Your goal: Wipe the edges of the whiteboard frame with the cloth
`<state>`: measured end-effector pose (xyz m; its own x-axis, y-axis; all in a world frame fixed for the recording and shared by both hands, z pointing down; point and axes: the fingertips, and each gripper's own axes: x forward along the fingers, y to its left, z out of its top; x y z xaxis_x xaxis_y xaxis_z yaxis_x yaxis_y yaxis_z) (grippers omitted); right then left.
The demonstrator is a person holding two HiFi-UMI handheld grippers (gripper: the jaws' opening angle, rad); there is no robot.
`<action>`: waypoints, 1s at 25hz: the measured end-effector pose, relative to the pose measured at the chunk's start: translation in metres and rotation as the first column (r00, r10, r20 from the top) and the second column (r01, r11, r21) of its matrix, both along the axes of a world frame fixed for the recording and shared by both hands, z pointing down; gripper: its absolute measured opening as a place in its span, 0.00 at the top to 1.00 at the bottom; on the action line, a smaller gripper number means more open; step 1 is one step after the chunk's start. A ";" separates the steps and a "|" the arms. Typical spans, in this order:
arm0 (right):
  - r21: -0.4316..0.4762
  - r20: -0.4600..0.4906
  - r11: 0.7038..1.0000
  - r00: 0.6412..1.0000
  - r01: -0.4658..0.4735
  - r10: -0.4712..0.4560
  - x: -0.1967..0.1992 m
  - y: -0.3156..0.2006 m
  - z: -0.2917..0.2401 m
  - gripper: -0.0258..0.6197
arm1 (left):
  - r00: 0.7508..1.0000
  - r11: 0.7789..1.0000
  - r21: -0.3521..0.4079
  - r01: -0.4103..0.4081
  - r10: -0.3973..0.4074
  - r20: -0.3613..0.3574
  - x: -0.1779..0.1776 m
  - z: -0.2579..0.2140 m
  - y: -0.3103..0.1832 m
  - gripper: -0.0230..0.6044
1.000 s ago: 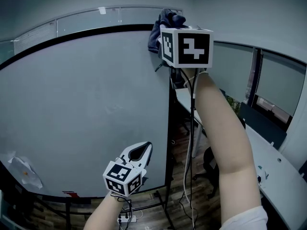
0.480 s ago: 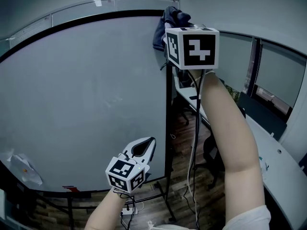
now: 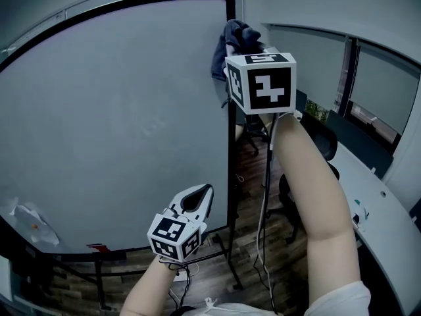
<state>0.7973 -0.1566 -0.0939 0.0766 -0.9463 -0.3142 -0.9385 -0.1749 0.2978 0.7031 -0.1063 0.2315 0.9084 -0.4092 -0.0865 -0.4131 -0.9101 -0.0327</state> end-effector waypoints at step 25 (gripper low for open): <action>-0.123 0.020 0.991 0.999 -0.047 0.050 0.013 0.006 0.188 0.85 | 0.999 0.988 -0.147 0.039 -0.036 0.018 -0.008 0.098 0.015 0.93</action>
<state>0.8102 -0.1508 0.0943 0.1293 -0.9724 -0.1942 -0.9364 -0.1842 0.2986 0.6951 -0.0911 0.3293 0.8929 -0.4502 -0.0084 -0.4475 -0.8893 0.0941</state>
